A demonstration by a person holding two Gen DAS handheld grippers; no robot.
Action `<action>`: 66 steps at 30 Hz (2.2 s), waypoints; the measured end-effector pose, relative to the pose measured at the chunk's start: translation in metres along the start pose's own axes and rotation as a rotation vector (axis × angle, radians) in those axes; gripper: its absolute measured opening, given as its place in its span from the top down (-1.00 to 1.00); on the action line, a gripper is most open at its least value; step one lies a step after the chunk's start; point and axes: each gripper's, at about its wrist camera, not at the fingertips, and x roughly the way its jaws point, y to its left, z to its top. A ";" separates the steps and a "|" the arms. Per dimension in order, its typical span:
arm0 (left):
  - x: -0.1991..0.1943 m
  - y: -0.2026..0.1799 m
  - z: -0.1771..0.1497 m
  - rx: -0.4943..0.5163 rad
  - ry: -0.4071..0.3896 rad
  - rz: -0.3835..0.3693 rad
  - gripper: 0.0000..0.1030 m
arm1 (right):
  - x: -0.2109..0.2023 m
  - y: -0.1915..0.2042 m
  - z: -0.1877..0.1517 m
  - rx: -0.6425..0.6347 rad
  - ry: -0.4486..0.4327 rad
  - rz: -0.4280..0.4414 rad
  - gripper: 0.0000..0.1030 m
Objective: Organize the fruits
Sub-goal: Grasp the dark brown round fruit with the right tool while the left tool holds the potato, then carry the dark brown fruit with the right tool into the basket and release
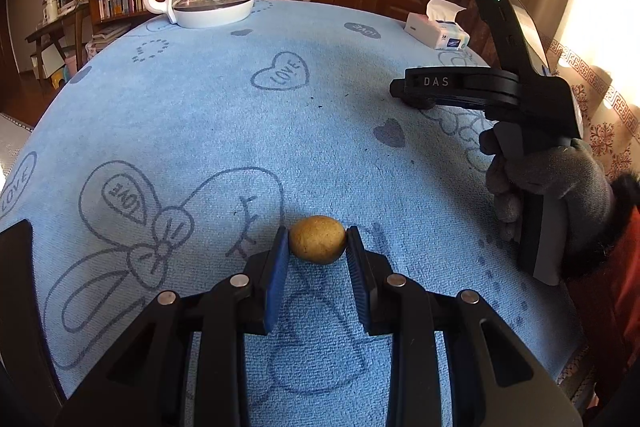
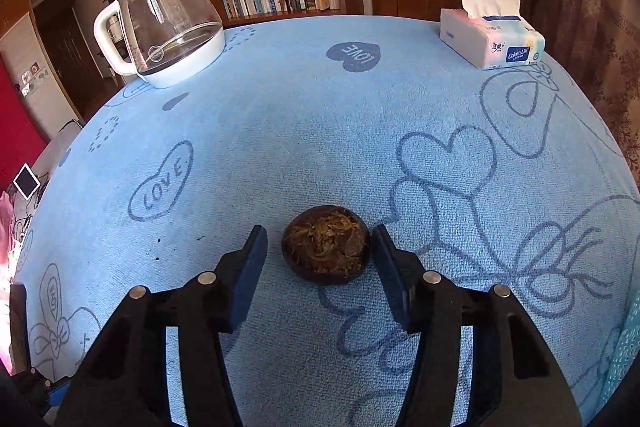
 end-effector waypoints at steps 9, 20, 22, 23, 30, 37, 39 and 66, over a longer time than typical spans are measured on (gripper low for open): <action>0.000 0.000 0.000 0.001 0.000 0.000 0.43 | 0.000 0.003 -0.002 -0.018 -0.018 -0.042 0.12; 0.000 0.000 0.000 0.001 0.000 0.000 0.43 | -0.027 0.009 -0.023 -0.007 -0.055 -0.007 0.12; 0.000 0.000 0.000 0.001 0.000 0.000 0.43 | -0.035 0.012 -0.030 -0.012 -0.066 0.002 0.12; 0.000 0.000 0.000 0.001 0.000 0.001 0.43 | -0.039 0.014 -0.033 -0.016 -0.069 0.006 0.12; 0.001 -0.001 -0.001 0.006 -0.003 0.007 0.43 | -0.064 0.025 -0.056 -0.039 -0.105 0.031 0.12; 0.000 -0.002 -0.002 0.007 -0.006 0.012 0.43 | -0.084 0.031 -0.082 -0.043 -0.129 0.047 0.12; -0.001 -0.002 -0.002 0.008 -0.006 0.014 0.43 | -0.089 0.029 -0.088 -0.029 -0.132 0.057 0.12; -0.017 -0.026 0.006 0.051 -0.070 0.034 0.43 | -0.164 -0.047 -0.113 0.137 -0.267 -0.037 0.12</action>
